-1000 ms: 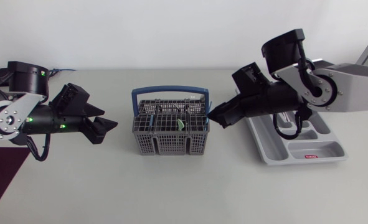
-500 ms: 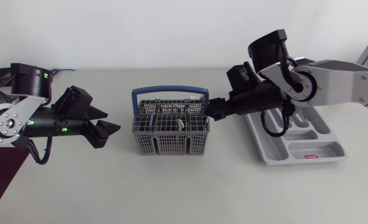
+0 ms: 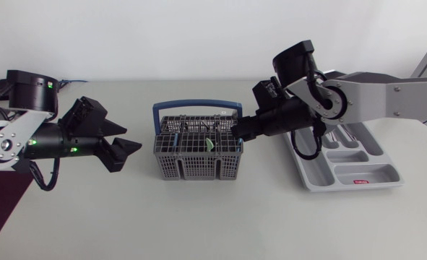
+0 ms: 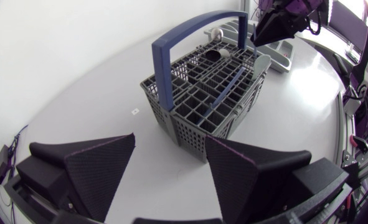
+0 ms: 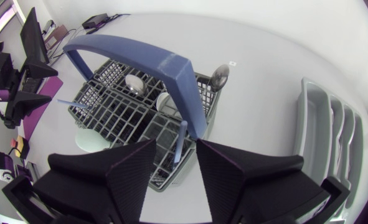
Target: Unload the cutlery basket into the drawer organizer.
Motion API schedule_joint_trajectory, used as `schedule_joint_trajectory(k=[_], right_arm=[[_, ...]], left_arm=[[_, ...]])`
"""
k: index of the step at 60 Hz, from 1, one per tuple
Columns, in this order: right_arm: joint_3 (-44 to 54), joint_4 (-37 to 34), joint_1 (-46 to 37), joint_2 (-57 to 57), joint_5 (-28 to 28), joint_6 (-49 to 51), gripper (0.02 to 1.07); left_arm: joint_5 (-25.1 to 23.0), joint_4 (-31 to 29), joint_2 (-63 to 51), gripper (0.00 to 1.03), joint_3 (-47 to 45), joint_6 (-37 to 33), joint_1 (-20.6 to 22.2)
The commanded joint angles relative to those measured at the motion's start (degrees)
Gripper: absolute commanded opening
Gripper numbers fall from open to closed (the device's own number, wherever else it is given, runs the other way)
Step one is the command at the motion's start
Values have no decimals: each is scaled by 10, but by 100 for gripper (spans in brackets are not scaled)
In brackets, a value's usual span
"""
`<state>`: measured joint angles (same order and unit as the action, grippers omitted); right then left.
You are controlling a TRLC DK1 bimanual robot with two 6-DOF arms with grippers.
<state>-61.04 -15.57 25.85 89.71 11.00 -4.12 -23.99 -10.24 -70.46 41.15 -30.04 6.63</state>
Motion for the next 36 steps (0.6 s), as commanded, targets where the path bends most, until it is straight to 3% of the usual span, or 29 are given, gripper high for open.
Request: schedule_joint_trajectory(k=[1,36], right_arm=[[-7,9,4,15,-6,-17,42],[6,25,11,14,-10,-8,12]], left_arm=[[-5,-4,13,96,-19,2,8],[-35,-29,52,96,-41,-5,72]])
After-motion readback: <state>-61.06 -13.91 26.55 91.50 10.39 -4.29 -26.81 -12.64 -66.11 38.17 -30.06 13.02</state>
